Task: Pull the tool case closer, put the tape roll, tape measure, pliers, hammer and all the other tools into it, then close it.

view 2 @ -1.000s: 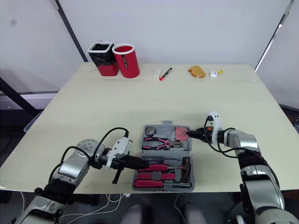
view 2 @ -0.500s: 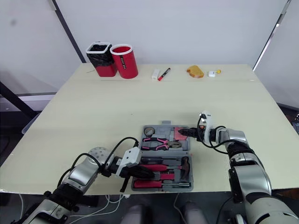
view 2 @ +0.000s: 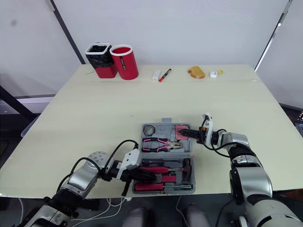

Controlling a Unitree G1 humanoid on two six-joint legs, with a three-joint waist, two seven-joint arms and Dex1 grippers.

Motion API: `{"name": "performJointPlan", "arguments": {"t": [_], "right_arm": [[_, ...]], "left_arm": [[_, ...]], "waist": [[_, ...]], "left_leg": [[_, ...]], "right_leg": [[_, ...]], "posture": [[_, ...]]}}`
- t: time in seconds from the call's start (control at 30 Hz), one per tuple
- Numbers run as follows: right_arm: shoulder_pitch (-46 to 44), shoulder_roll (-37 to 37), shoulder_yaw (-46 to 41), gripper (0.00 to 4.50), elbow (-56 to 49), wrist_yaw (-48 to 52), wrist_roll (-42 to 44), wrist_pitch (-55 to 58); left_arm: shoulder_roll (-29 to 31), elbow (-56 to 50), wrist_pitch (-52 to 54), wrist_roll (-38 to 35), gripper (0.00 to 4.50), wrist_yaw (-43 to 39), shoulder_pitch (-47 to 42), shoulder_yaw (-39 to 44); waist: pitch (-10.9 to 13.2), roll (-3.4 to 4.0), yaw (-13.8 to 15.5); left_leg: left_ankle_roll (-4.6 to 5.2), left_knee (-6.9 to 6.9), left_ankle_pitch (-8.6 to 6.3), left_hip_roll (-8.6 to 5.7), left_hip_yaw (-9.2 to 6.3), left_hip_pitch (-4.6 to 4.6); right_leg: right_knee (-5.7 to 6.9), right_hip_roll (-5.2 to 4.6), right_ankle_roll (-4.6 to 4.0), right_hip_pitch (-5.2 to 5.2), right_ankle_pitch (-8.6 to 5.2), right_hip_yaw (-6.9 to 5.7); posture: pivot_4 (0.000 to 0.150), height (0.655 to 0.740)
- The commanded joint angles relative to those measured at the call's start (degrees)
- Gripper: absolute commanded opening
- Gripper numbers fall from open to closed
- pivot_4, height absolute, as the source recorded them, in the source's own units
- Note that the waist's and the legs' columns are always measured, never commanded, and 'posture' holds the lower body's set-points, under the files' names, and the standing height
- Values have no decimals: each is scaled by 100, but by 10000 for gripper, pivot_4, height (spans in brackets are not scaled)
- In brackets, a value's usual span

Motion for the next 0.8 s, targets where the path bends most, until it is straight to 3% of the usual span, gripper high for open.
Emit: {"name": "performJointPlan", "arguments": {"t": [0.03,0.3,0.43,0.53,0.63,0.8], "right_arm": [[78,-63,18,44684,-885,465,361,357],[1108,-605,123,44684,-3529,706,1246,1674],[2093,-1108,189,44684,-5230,550,1912,2480],[2688,-1227,30,44684,-5894,-82,1912,2434],[3281,-1329,-302,45000,-6471,-631,1825,2020],[4709,-1373,-1045,45000,-7301,-1379,720,-577]], "left_arm": [[122,-442,245,-533,0,55,154,501],[1179,-1031,305,-1077,0,-202,1144,1598],[1610,-723,252,-1315,0,-355,1540,2264],[1608,-238,117,-1309,0,-184,1410,2582],[1511,144,-340,-1101,8767,26,1193,2721],[1338,103,-266,-1232,33698,352,1055,2905]], "waist": [[1,0,5],[2,2,25],[3,1,63],[3,0,71],[4,-3,82],[2,-10,141]], "left_leg": [[0,-1,0,0,-2,0],[0,-20,0,-2,-3,-2],[0,-32,0,-3,-6,-2],[0,-34,0,-6,-6,0],[-1,-32,0,-8,-3,1],[-1,-33,0,-12,-2,-4]], "right_leg": [[1,0,0,0,0,-2],[-9,-11,-1,-4,-1,-7],[-14,-19,-1,-7,-3,-16],[-14,-22,-1,-6,-4,-18],[-15,-20,0,-6,-4,-15],[-20,-21,4,-6,-4,-14]], "posture": [[1500,7400],[1500,7400],[1500,7400],[1500,7400],[1500,7400],[1500,7400]]}}
